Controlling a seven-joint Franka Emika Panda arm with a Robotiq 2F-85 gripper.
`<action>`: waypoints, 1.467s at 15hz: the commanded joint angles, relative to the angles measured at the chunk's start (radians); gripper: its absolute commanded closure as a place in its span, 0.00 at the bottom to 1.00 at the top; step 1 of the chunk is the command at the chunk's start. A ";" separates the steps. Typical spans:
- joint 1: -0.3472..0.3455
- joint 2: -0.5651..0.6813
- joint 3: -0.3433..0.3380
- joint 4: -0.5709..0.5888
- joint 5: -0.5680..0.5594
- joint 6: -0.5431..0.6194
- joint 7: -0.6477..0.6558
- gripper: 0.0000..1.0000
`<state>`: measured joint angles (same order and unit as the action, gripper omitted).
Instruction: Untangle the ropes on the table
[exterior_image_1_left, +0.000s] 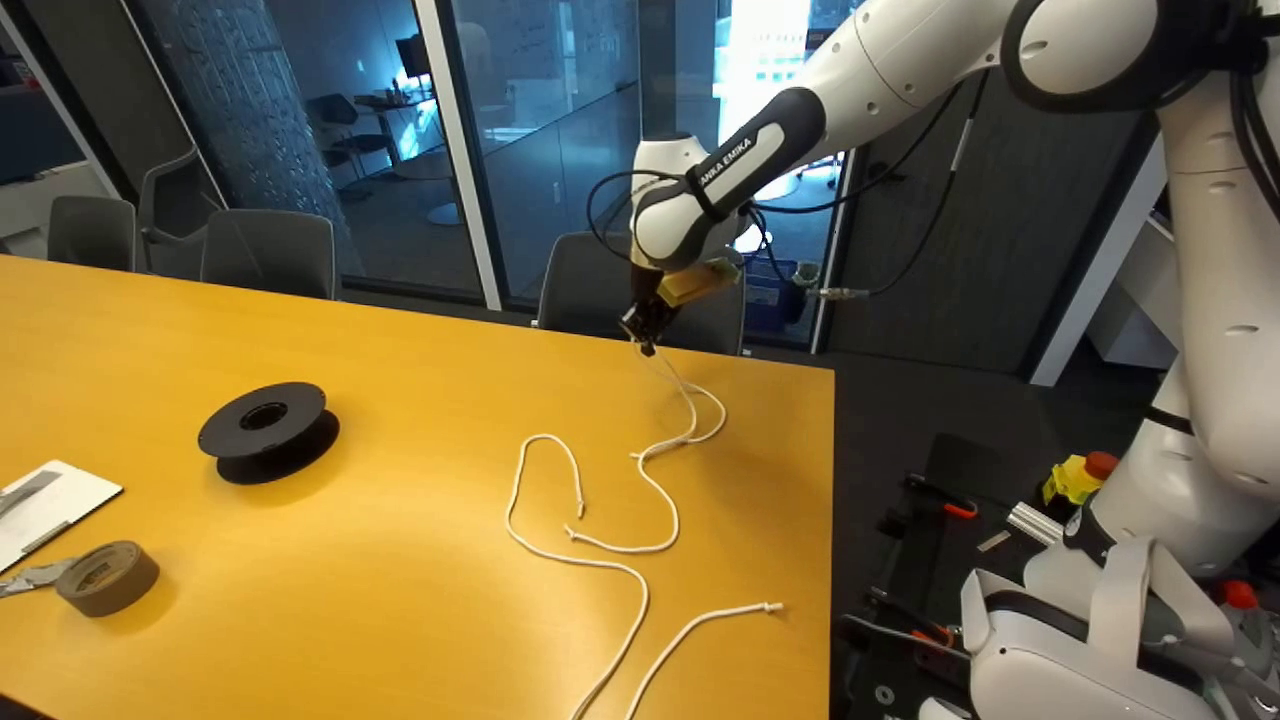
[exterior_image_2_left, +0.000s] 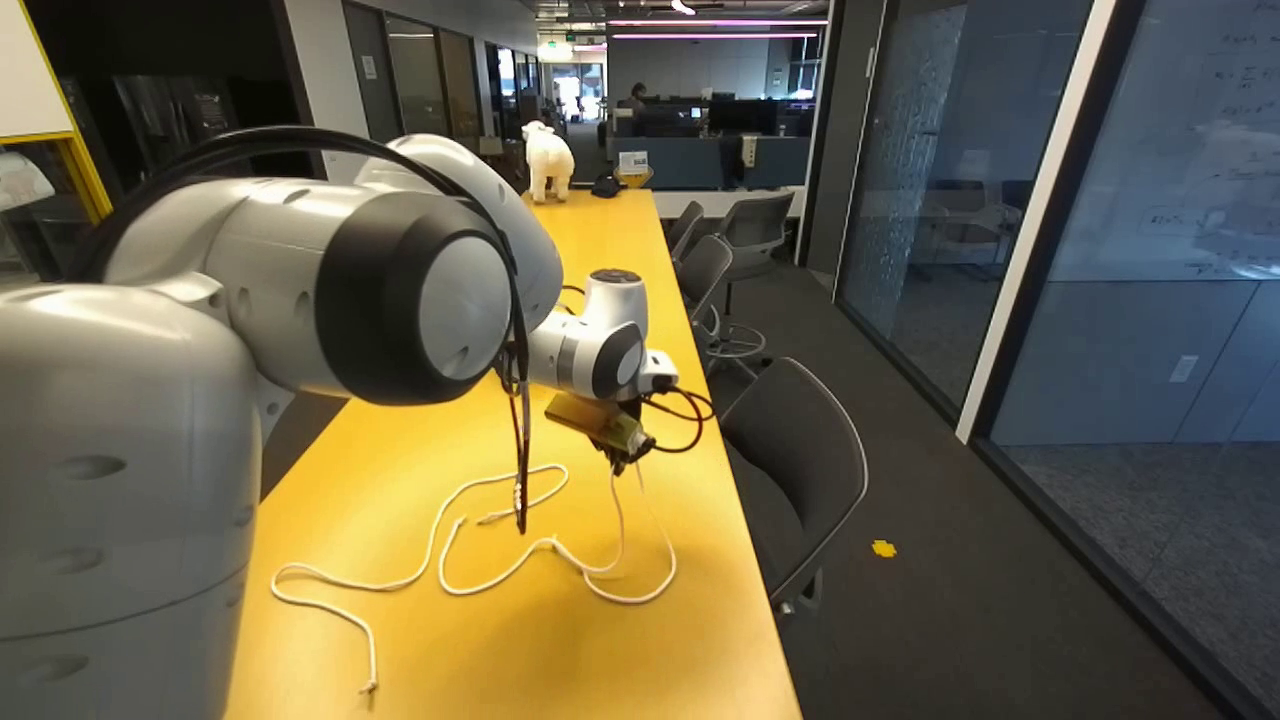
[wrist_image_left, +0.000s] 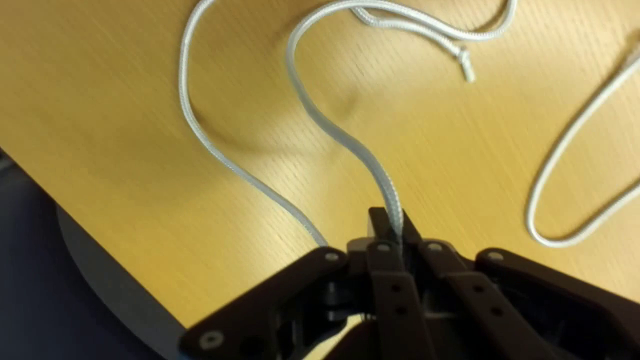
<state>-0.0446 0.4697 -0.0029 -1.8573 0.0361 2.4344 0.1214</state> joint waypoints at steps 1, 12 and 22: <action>0.005 -0.007 0.027 0.096 0.051 0.029 -0.038 0.96; -0.081 -0.168 0.032 -0.094 0.227 0.223 -0.139 0.99; -0.039 -0.212 -0.093 -0.343 0.125 0.275 0.083 0.99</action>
<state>-0.1182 0.3137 -0.0541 -2.1120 0.2013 2.6796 0.1191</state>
